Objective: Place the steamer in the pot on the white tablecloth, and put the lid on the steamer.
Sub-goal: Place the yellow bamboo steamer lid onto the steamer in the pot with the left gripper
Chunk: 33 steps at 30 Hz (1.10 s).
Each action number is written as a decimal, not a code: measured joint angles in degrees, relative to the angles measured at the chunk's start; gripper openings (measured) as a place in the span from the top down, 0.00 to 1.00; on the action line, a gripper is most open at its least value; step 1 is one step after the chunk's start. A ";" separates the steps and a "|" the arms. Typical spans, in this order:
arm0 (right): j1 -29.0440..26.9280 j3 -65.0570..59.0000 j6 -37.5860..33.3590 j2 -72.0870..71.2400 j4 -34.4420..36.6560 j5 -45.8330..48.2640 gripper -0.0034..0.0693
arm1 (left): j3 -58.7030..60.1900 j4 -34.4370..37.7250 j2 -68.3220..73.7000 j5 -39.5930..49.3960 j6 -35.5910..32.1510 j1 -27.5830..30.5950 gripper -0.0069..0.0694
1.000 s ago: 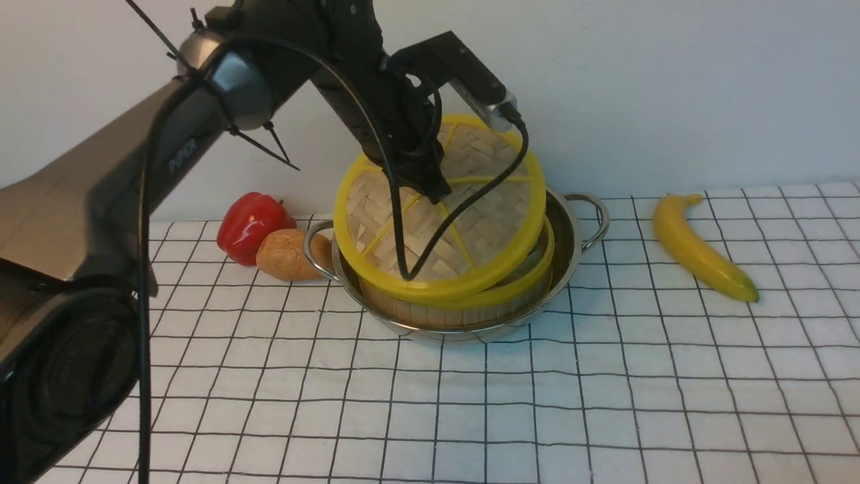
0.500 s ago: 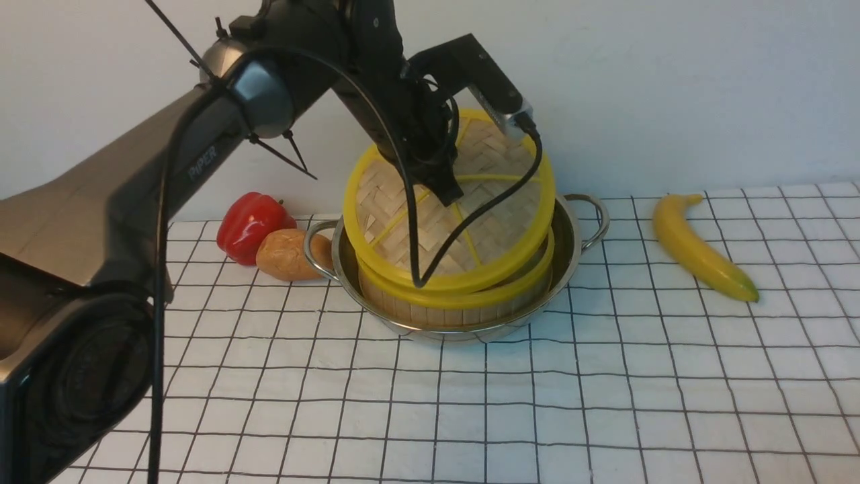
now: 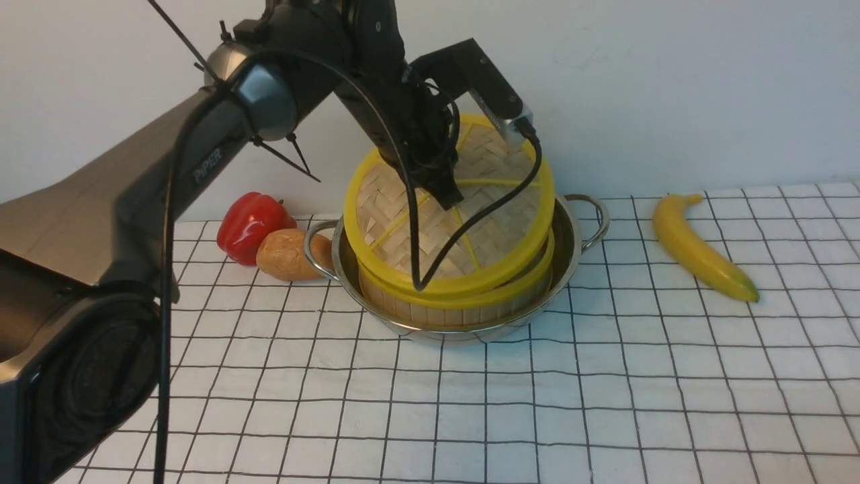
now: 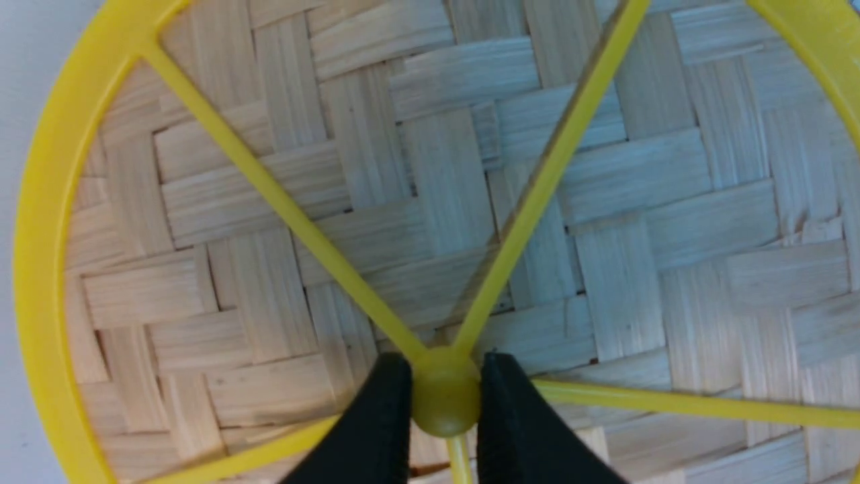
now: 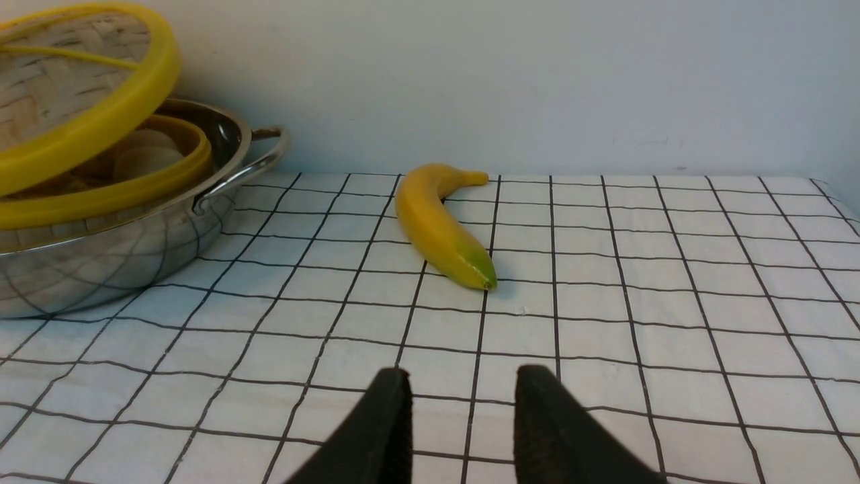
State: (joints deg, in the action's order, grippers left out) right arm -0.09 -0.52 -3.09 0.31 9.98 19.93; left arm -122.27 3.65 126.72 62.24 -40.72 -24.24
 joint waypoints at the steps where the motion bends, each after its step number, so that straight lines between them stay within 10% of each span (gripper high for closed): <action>1: 0.00 0.00 0.00 0.00 0.00 0.00 0.62 | 0.00 0.00 0.07 0.00 0.00 0.00 0.76; 33: 0.00 0.00 0.00 0.00 0.00 0.00 0.62 | -0.19 0.91 3.86 -4.05 -2.37 0.00 0.76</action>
State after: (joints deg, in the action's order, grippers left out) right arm -0.09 -0.52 -3.09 0.31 9.98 19.93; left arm -122.46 4.56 130.58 58.19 -43.09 -24.24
